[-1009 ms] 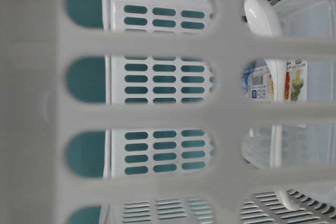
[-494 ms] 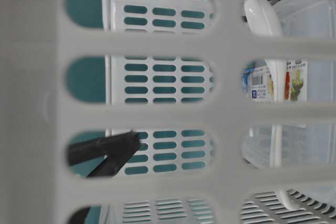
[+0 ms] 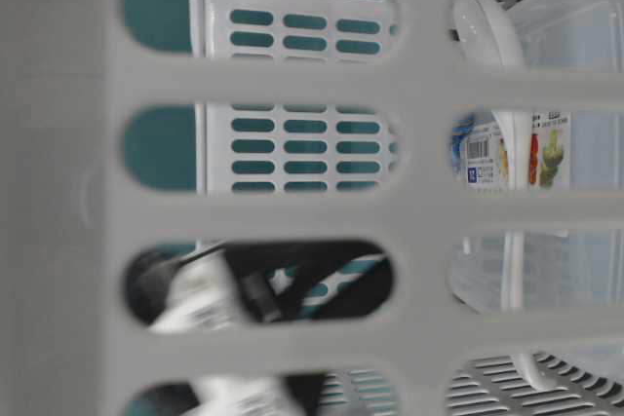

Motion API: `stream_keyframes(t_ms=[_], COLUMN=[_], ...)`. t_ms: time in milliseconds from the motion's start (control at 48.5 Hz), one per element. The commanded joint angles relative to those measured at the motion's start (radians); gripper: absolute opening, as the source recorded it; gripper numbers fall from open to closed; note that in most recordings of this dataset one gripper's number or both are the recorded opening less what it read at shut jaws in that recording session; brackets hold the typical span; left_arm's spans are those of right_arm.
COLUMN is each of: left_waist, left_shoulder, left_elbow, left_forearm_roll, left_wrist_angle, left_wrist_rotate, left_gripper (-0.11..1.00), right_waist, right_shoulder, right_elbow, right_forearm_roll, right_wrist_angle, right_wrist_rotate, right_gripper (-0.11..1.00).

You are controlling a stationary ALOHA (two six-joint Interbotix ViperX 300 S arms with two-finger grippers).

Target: Pick up the chinese spoon from the shopping basket with the left arm.

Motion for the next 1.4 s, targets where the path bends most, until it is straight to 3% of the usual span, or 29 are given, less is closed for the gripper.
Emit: stream_keyframes(t_ms=[0, 371, 453, 618, 659, 865, 1195, 1380], left_waist=[0.0, 0.0, 0.0, 0.0, 0.002, 0.008, 0.015, 0.015], left_shoulder=[0.04, 0.098, 0.095, 0.092, 0.089, 0.021, -0.106, -0.104], left_elbow=[-0.023, -0.006, 0.002, 0.003, 0.002, -0.048, -0.321, -0.425], left_forearm_roll=[0.003, 0.003, 0.003, 0.003, 0.003, 0.003, 0.003, 0.003], left_wrist_angle=[-0.012, -0.035, -0.037, -0.032, -0.031, 0.017, 0.345, 0.448], left_wrist_rotate=[-0.002, 0.002, 0.008, 0.021, 0.025, 0.028, 0.012, 0.009], left_gripper=[0.89, 0.82, 0.66, 0.18, 0.12, 0.12, 0.12, 0.12], right_waist=[-0.003, -0.003, -0.003, -0.003, -0.003, -0.003, -0.003, -0.003], right_shoulder=[0.003, -0.003, -0.005, -0.005, -0.005, -0.005, -0.005, -0.005], right_elbow=[-0.008, -0.003, 0.0, 0.003, 0.003, 0.003, 0.005, 0.006], right_forearm_roll=[-0.002, 0.0, -0.002, -0.002, -0.002, -0.002, -0.002, -0.002], right_wrist_angle=[-0.005, -0.005, -0.005, -0.005, -0.005, -0.005, -0.005, -0.005], right_wrist_rotate=[-0.002, -0.002, -0.002, -0.002, -0.002, -0.002, -0.002, -0.002], right_gripper=[0.68, 0.68, 0.68, 0.68, 0.68, 0.68, 0.68, 0.68])
